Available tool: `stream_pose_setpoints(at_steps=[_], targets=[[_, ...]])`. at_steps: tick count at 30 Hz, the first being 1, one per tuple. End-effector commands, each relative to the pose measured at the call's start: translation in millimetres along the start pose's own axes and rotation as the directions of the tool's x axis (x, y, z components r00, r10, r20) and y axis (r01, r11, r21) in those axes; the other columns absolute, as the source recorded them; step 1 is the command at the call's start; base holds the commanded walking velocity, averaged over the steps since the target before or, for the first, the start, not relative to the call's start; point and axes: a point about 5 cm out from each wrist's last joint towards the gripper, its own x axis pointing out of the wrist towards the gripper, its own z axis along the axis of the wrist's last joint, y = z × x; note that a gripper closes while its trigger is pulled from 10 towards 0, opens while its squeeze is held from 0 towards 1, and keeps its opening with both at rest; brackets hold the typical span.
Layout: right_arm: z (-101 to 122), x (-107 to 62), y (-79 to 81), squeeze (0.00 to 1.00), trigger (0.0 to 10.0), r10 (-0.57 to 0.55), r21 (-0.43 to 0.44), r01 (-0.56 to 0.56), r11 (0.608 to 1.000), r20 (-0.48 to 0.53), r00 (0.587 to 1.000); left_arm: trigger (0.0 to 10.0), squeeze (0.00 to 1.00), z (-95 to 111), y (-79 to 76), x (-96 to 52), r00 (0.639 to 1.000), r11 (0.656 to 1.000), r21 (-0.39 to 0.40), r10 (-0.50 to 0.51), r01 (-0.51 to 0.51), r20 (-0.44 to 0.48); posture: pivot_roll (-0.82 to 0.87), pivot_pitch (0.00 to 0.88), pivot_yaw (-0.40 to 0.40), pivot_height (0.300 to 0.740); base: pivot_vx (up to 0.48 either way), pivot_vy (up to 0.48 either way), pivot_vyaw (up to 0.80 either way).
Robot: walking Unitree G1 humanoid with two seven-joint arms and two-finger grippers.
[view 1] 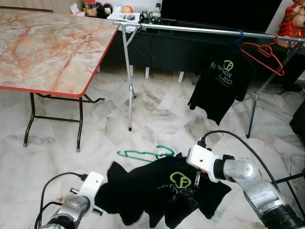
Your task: Hang hanger
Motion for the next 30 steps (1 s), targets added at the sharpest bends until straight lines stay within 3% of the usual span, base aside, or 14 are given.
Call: stream_pose_setpoints(at_steps=[1,3,4,5,6,7,9,10,11,12,15,18,21,30], targets=[[17,-9.0,-19.1,0.0,10.0,-0.092,0.02,0.091,0.996,0.095,0.991,0.0,0.0,-6,-8.0,0.2,0.994,0.991,0.09,-0.098,0.101,-0.04,-0.05,0.13,-0.075,0.74,0.0,0.0,0.0],[20,-7.8,-18.1,0.0,10.0,-0.081,0.025,0.079,0.997,0.11,0.991,0.0,0.0,0,-11.8,0.5,0.989,0.981,0.127,-0.147,0.149,-0.02,-0.05,0.132,-0.075,0.74,0.0,0.0,0.0],[19,-6.5,-16.1,0.0,10.0,-0.063,0.01,0.062,0.998,0.099,0.993,0.9,0.0,9,-16.0,0.0,0.978,0.966,0.165,-0.207,0.2,0.025,-0.05,0.131,-0.076,0.74,0.0,0.0,0.0],[19,-5.8,-15.0,0.0,10.0,-0.056,0.003,0.056,0.998,0.093,0.994,2.5,0.0,13,-16.9,-0.2,0.974,0.963,0.17,-0.222,0.21,0.05,-0.05,0.131,-0.076,0.74,0.0,0.0,0.0],[18,-5.2,-14.4,0.0,10.0,-0.053,-0.002,0.054,0.999,0.089,0.995,2.5,0.0,15,-17.2,-0.5,0.971,0.961,0.171,-0.23,0.216,0.063,-0.05,0.131,-0.076,0.74,0.0,0.0,0.0],[16,-4.0,-13.0,0.0,10.0,-0.044,0.004,0.044,0.999,0.079,0.996,10.0,0.0,21,-15.1,-1.3,0.97,0.962,0.184,-0.223,0.203,0.096,-0.05,0.132,-0.076,0.74,0.0,0.0,0.0],[12,-3.0,-9.3,0.0,10.0,-0.016,0.002,0.015,1.0,0.067,0.998,10.0,0.0,27,-13.6,-2.8,0.963,0.96,0.193,-0.232,0.204,0.139,-0.05,0.131,-0.078,0.74,0.0,0.0,0.0],[8,-2.1,-3.9,0.0,10.0,0.022,-0.011,-0.022,1.0,0.043,0.999,10.0,0.7,33,-10.3,-4.4,0.957,0.965,0.176,-0.226,0.195,0.181,-0.05,0.13,-0.078,0.74,0.0,0.0,0.0],[6,-1.9,-2.3,0.0,10.0,0.033,-0.015,-0.032,0.999,0.034,0.999,10.0,0.7,34,-8.8,-5.1,0.956,0.966,0.174,-0.223,0.19,0.191,-0.05,0.13,-0.078,0.74,0.0,0.0,0.0],[-2,-0.7,2.3,0.0,10.0,0.053,-0.044,-0.054,0.998,-0.01,0.999,10.0,1.0,37,-6.1,-7.2,0.951,0.96,0.209,-0.228,0.184,0.21,-0.05,0.13,-0.078,0.74,0.0,0.0,0.0],[-7,0.5,6.8,0.0,10.0,0.074,-0.062,-0.076,0.995,-0.036,0.997,10.0,1.0,39,-4.9,-9.0,0.947,0.952,0.244,-0.24,0.186,0.216,-0.04,0.128,-0.077,0.74,0.0,0.0,0.0],[-18,3.9,10.7,0.0,10.0,0.084,-0.054,-0.088,0.995,-0.074,0.994,10.0,1.0,37,-4.2,-14.2,0.933,0.916,0.328,-0.304,0.231,0.193,-0.04,0.126,-0.075,0.74,0.0,0.0,0.0],[-22,5.3,11.7,0.0,10.0,0.082,-0.051,-0.087,0.995,-0.094,0.992,10.0,1.0,36,-3.6,-17.1,0.924,0.902,0.348,-0.332,0.253,0.188,-0.04,0.119,-0.07,0.74,0.0,0.0,0.0],[-40,6.1,35.7,0.0,10.0,0.305,-0.013,-0.309,0.951,-0.124,0.944,10.0,1.0,60,-7.9,-52.1,0.787,0.796,0.434,-0.559,0.421,0.261,-0.01,0.088,-0.063,0.74,0.0,0.0,0.0]])
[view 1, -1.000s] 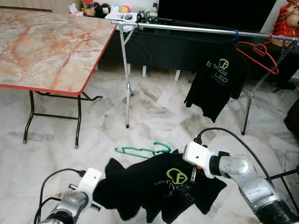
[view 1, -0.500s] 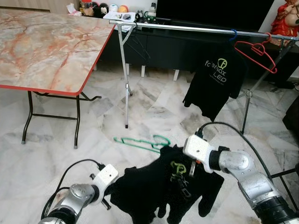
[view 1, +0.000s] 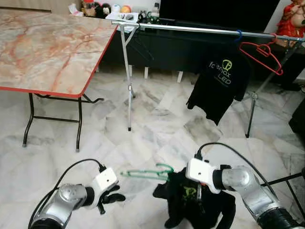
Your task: Hang hanger
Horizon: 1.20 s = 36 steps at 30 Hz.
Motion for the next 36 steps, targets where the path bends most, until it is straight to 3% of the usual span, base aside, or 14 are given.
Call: stream_pose_setpoints(at_steps=[1,4,5,6,8,9,18,22,25,28,36], targets=[[-6,-1.2,4.9,0.0,10.0,0.042,0.004,-0.042,0.999,-0.01,0.999,10.0,1.0,7,-4.1,-0.8,0.999,0.999,0.009,-0.048,0.048,0.024,-0.01,0.088,-0.063,0.74,0.0,0.0,0.0],[-9,0.5,11.8,0.0,10.0,0.121,0.024,-0.121,0.992,0.002,0.993,10.0,1.0,33,-4.8,-2.3,0.989,0.996,0.039,-0.087,0.083,0.117,-0.01,0.093,-0.066,0.74,0.0,0.0,0.0],[-9,0.5,11.8,0.0,10.0,0.121,0.024,-0.121,0.992,0.002,0.993,10.0,1.0,33,-4.8,-2.3,0.989,0.996,0.039,-0.087,0.083,0.117,-0.01,0.093,-0.066,0.74,0.0,0.0,0.0],[-7,2.5,13.3,0.0,10.0,0.131,0.028,-0.131,0.991,0.019,0.991,10.0,1.0,48,-6.5,-0.4,0.979,0.993,0.05,-0.114,0.107,0.171,0.0,0.098,-0.07,0.74,0.0,0.0,0.0],[-6,3.3,13.6,0.0,10.0,0.131,0.029,-0.131,0.991,0.025,0.991,10.0,1.0,52,-7.9,0.3,0.974,0.991,0.055,-0.129,0.12,0.187,0.0,0.098,-0.07,0.74,0.0,0.0,0.0],[-5,4.0,13.5,0.0,10.0,0.129,0.029,-0.13,0.991,0.03,0.991,10.0,0.0,57,-10.8,0.7,0.968,0.988,0.06,-0.151,0.142,0.2,0.0,0.101,-0.07,0.74,0.0,0.0,0.0],[3,3.8,6.7,0.0,10.0,0.116,0.016,-0.118,0.993,0.08,0.99,10.0,0.0,62,-24.8,-1.3,0.957,0.973,0.059,-0.231,0.224,0.176,0.0,0.112,-0.067,0.74,0.0,0.0,0.0],[16,2.0,4.0,0.0,10.0,0.137,-0.011,-0.137,0.99,0.129,0.982,10.0,0.0,58,-30.5,0.8,0.962,0.966,0.074,-0.253,0.246,0.099,0.0,0.121,-0.069,0.74,0.0,0.0,0.0],[19,2.1,1.9,0.0,10.0,0.135,-0.018,-0.134,0.991,0.136,0.981,10.0,0.0,51,-23.4,7.5,0.986,0.981,0.107,-0.167,0.164,0.025,0.0,0.124,-0.07,0.74,0.0,0.0,0.0],[20,2.5,0.2,0.0,10.0,0.126,-0.019,-0.125,0.992,0.139,0.982,10.0,0.0,51,-18.3,10.3,0.993,0.988,0.105,-0.116,0.114,0.011,0.0,0.124,-0.07,0.74,0.0,0.0,0.0],[22,1.5,1.6,0.0,10.0,0.143,-0.03,-0.14,0.99,0.146,0.979,10.0,0.0,58,-17.7,15.2,0.993,0.988,0.112,-0.114,0.11,0.031,-0.01,0.126,-0.071,0.74,0.0,0.0,0.0]])
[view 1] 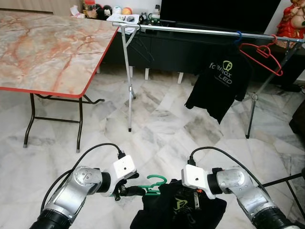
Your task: Hang hanger
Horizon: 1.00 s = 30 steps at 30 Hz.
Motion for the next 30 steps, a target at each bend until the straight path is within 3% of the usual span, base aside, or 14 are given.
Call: stream_pose_setpoints(at_steps=[1,9,17,18,19,20,30], targets=[[7.4,-2.6,-2.5,0.0,10.0,-0.001,-0.027,0.002,1.0,0.026,1.0,10.0,0.0,1.9,-1.4,4.1,1.0,1.0,0.012,-0.017,0.017,-0.001,-0.01,0.126,-0.071,0.74,0.0,0.0,0.0],[11.3,2.5,-4.7,0.0,10.0,-0.02,-0.029,0.021,0.999,0.042,0.999,10.0,0.0,4.7,-6.8,5.3,0.997,0.997,0.004,-0.079,0.079,0.01,0.0,0.127,-0.069,0.74,0.0,0.0,0.0],[15.8,3.8,-4.7,0.0,10.0,-0.02,-0.027,0.022,0.999,0.067,0.998,10.0,0.0,5.3,-6.6,6.0,0.997,0.997,-0.019,-0.072,0.073,0.04,0.0,0.129,-0.069,0.74,0.0,0.0,0.0],[15.7,3.7,-4.5,0.0,10.0,-0.019,-0.026,0.021,0.999,0.067,0.998,7.5,0.0,5.5,-6.4,6.3,0.997,0.997,-0.019,-0.072,0.073,0.041,0.0,0.129,-0.07,0.74,0.0,0.0,0.0],[15.6,3.8,-4.6,0.0,10.0,-0.019,-0.026,0.021,0.999,0.067,0.998,7.5,0.0,5.6,-6.4,6.3,0.996,0.997,-0.019,-0.073,0.074,0.04,0.0,0.129,-0.07,0.74,0.0,0.0,0.0],[15.3,3.5,-4.5,0.0,10.0,-0.02,-0.026,0.022,0.999,0.066,0.998,0.0,0.0,5.9,-5.6,6.7,0.997,0.998,-0.024,-0.065,0.066,0.045,0.0,0.13,-0.07,0.74,0.0,0.0,0.0],[14.9,3.1,-4.6,0.0,10.0,-0.024,-0.024,0.026,0.999,0.065,0.998,0.0,0.0,6.2,-5.4,7.3,0.996,0.997,-0.032,-0.068,0.07,0.052,0.0,0.13,-0.071,0.74,0.0,0.0,0.0]])
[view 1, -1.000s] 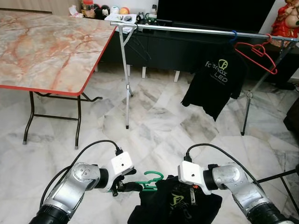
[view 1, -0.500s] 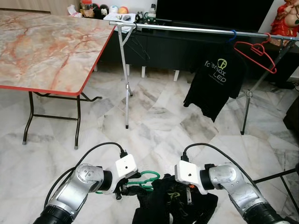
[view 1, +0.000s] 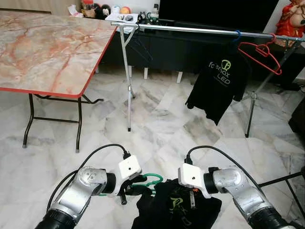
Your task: Hang hanger
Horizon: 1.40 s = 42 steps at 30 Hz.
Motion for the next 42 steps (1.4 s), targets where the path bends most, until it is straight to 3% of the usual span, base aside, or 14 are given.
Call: stream_pose_setpoints(at_steps=[1,20,30,42], targets=[[8,-4.4,-5.0,0.0,10.0,-0.021,-0.022,0.022,1.0,0.03,0.999,0.0,0.0,-1,0.5,0.6,1.0,1.0,-0.016,-0.004,0.004,-0.002,0.0,0.131,-0.071,0.74,0.0,0.0,0.0],[10,-6.1,-6.0,0.0,10.0,-0.022,-0.008,0.023,1.0,0.053,0.998,0.0,0.0,0,-1.4,1.9,1.0,0.999,-0.035,-0.029,0.029,0.011,-0.01,0.124,-0.071,0.74,0.0,0.0,0.0],[12,-13.0,-2.2,0.0,10.0,0.016,0.081,-0.031,0.996,0.187,0.982,0.0,0.0,1,-1.3,3.3,0.999,0.998,-0.044,-0.032,0.033,0.026,-0.01,0.114,-0.072,0.74,0.0,0.0,0.0],[-1,-16.2,8.4,0.0,10.0,0.063,0.119,-0.084,0.989,0.173,0.983,0.0,0.0,0,-1.3,2.8,0.999,0.998,-0.058,-0.034,0.036,0.034,-0.01,0.127,-0.071,0.74,0.0,0.0,0.0]])
